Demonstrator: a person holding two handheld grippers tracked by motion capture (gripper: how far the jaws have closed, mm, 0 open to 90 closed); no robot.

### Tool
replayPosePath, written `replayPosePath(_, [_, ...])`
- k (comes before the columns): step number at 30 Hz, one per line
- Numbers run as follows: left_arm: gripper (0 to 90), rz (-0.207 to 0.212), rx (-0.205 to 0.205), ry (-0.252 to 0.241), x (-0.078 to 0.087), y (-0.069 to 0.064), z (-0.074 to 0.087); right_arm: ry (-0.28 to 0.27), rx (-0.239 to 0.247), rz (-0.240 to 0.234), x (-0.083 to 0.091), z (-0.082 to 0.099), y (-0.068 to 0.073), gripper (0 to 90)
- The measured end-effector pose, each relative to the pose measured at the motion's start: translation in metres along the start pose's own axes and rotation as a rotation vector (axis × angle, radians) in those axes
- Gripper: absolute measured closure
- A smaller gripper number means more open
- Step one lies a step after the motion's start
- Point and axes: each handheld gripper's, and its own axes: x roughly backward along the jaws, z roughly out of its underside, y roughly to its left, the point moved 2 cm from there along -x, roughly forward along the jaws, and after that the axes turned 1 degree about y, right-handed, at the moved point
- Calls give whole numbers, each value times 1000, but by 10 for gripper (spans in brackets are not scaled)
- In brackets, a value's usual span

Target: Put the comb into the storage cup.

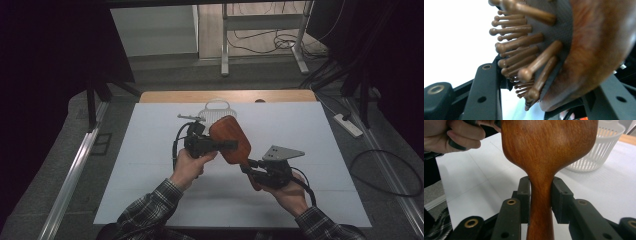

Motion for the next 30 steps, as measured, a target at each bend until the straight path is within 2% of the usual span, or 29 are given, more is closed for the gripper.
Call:
replayPosePath(1, [509,0,0,0,0,0,0,0,0,0,0,0,0,687])
replayPosePath(4, [508,-38,-23,0,1,-1,-1,13,-3,-11,-1,1,-1,629])
replayPosePath(11, [508,-85,-30,-11,6,2,-2,45,-13,-25,-1,2,-4,539])
replayPosePath(17, [508,-112,-49,-16,10,1,-4,100,-25,-60,-2,4,-8,460])
replayPosePath(24, [507,-182,-91,6,12,0,-6,156,-44,-81,-3,8,-12,319])
replayPosePath(30, [507,-196,-92,0,15,3,-9,194,-59,-75,-3,13,-17,258])
